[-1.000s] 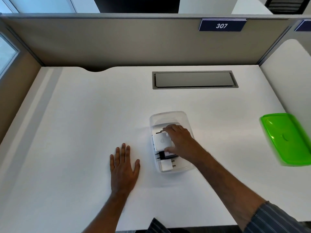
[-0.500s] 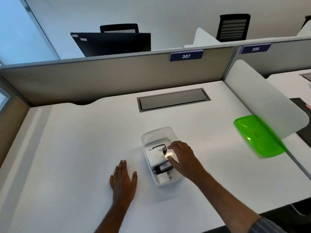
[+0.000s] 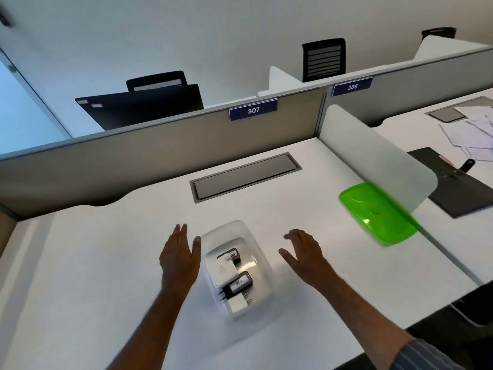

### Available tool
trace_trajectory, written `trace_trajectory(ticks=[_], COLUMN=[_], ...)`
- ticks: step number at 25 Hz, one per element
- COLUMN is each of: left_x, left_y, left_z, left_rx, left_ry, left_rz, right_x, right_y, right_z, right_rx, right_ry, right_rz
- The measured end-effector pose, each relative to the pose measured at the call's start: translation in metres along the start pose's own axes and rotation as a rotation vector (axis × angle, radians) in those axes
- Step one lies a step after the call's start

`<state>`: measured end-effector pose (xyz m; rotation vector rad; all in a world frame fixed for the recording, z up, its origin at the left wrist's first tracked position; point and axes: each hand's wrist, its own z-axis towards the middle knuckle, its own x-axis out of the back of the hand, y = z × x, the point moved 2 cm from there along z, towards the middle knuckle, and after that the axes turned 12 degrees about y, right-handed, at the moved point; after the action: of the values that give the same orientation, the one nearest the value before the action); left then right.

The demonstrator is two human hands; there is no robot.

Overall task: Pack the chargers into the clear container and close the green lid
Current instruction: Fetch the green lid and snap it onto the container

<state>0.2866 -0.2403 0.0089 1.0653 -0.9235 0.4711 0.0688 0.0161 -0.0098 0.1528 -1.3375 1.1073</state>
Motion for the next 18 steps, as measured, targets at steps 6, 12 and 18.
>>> trace_trajectory(ticks=[6, 12, 18], left_x=[-0.045, -0.117, -0.189], left_y=[0.087, 0.179, 0.258], left_z=[0.0, -0.021, -0.045], left_rx=[-0.119, -0.18, -0.249], left_ry=[-0.037, -0.124, -0.238], left_rz=[-0.002, -0.043, -0.068], right_x=[0.029, 0.058, 0.084], right_y=[0.074, 0.161, 0.236], right_z=[0.017, 0.032, 0.043], right_rx=[-0.078, -0.179, -0.315], right_ry=[-0.036, -0.042, -0.009], right_rz=[-0.052, -0.058, -0.043])
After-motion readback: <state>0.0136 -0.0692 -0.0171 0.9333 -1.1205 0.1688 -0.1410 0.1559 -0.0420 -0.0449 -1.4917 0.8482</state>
